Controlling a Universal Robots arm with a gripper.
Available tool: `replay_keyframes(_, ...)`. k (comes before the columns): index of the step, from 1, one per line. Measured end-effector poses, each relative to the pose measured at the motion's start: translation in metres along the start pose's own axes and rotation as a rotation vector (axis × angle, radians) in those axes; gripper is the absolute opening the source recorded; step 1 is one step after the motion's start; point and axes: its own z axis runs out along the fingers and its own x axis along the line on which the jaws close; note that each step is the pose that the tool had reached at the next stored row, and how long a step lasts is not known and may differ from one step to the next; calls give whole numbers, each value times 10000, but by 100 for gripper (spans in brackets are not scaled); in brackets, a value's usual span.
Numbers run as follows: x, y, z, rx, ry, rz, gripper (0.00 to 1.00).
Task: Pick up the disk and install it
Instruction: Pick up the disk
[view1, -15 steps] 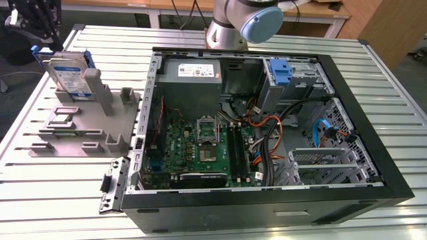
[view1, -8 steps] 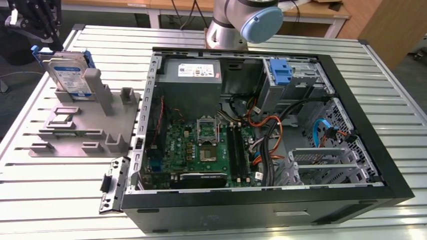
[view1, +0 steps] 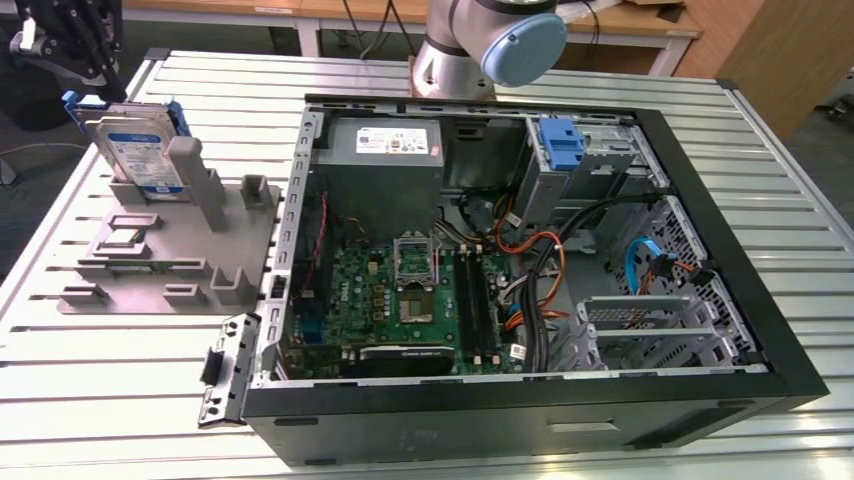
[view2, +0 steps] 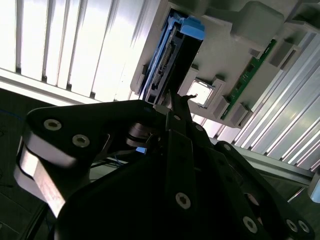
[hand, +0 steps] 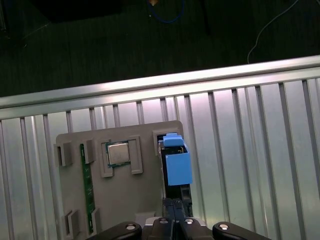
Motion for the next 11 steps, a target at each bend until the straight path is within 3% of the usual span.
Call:
replay_keyframes(4, 0, 0, 0, 1, 0, -18, 10)
replay_keyframes(9, 0, -1, 2, 2, 5, -510, 10)
replay_keyframes(11, -2, -4, 5, 2, 2, -518, 10)
